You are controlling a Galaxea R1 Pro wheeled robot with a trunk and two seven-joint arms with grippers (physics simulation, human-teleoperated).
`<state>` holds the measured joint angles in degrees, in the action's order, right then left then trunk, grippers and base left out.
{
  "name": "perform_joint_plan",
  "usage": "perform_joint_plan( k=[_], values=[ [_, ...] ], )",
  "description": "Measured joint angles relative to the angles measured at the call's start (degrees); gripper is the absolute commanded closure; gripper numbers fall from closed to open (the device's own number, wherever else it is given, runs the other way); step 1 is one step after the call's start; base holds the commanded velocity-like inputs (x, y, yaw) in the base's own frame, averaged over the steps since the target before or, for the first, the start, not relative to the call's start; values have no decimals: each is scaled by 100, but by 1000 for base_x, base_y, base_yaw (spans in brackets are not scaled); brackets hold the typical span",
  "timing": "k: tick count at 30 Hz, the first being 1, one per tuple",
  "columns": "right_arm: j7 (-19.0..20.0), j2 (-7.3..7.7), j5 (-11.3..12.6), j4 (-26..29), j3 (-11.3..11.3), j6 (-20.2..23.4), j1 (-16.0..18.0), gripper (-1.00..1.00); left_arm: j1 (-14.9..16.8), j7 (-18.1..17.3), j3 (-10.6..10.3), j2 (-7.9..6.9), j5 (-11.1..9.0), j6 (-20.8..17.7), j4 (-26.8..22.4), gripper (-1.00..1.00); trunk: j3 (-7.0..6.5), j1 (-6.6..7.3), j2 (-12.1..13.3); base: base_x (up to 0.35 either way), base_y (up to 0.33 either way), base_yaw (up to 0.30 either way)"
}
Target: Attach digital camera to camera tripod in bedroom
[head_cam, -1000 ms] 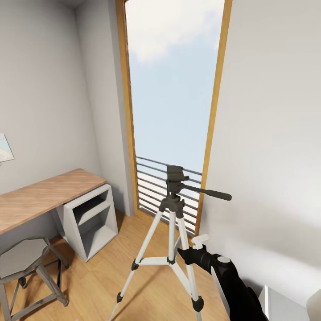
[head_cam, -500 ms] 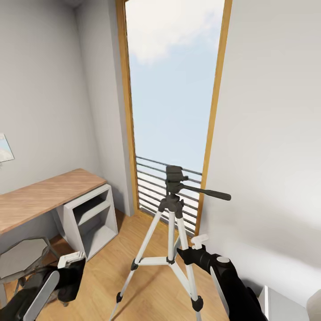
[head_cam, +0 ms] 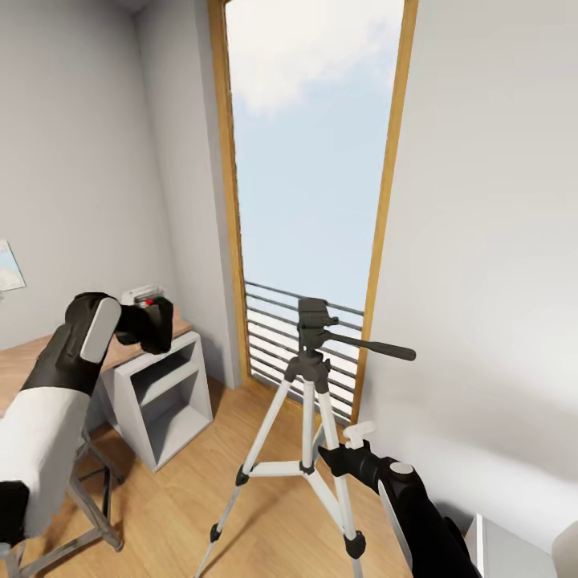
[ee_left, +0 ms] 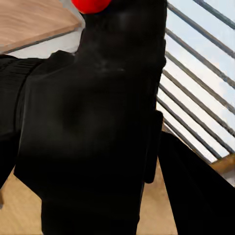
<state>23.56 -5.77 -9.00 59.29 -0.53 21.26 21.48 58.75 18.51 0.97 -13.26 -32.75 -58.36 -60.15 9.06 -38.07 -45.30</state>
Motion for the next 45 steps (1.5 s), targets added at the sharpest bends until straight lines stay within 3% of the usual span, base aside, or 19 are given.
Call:
perform_joint_plan(
  k=[7,11,12,13,14,16,17,18,19,21,26,34,41,45],
  values=[
    [-30,0,11,1,-2,2,0,100,1671,3,-3,482,19,-39,1419,100,0,-1,1,0,0,0],
    [-55,0,23,1,0,6,0,100,2285,-9,-5,695,-1,-45,1882,100,1,0,-1,0,0,0],
    [-63,0,25,1,-1,5,0,100,2544,-25,-5,833,13,-53,2057,100,0,0,1,0,0,0],
    [-66,0,29,1,3,7,0,100,2683,-30,-5,920,-76,-42,2132,100,0,1,-1,0,0,0],
    [-68,0,28,2,3,8,0,100,2799,-36,-6,1006,15,-63,2193,100,1,0,-1,0,0,0],
    [-72,0,30,2,6,7,0,100,3003,-46,-6,1192,-17,-73,2266,100,1,0,-1,0,0,0],
    [-73,-1,31,1,6,7,0,100,3141,-50,-10,1379,36,-97,2287,100,0,0,-1,0,0,0],
    [-74,-1,32,1,7,7,0,100,3197,-56,-7,1497,-110,-80,2285,100,1,0,-1,0,0,0],
    [-75,-1,33,0,7,7,1,100,3238,-53,-10,1606,14,-106,2277,100,1,0,-1,0,0,0],
    [-77,-1,39,-11,5,3,2,100,3319,-51,-30,1878,0,-119,2220,100,1,0,-1,0,0,0],
    [-80,0,45,-32,-1,-6,4,100,3385,-49,-78,2129,26,-139,2129,100,0,0,-2,0,0,0],
    [-80,-1,41,-35,-3,-6,4,100,3407,-48,-118,2200,105,-146,1969,100,0,0,-2,0,0,0],
    [-100,-2,50,-37,-2,2,4,100,3415,-49,-118,2239,56,-143,1229,100,0,0,-2,0,0,0],
    [-99,-2,49,-33,-1,2,4,100,3415,-48,-120,2258,56,-146,1173,100,0,0,-2,0,0,0]
  ],
)
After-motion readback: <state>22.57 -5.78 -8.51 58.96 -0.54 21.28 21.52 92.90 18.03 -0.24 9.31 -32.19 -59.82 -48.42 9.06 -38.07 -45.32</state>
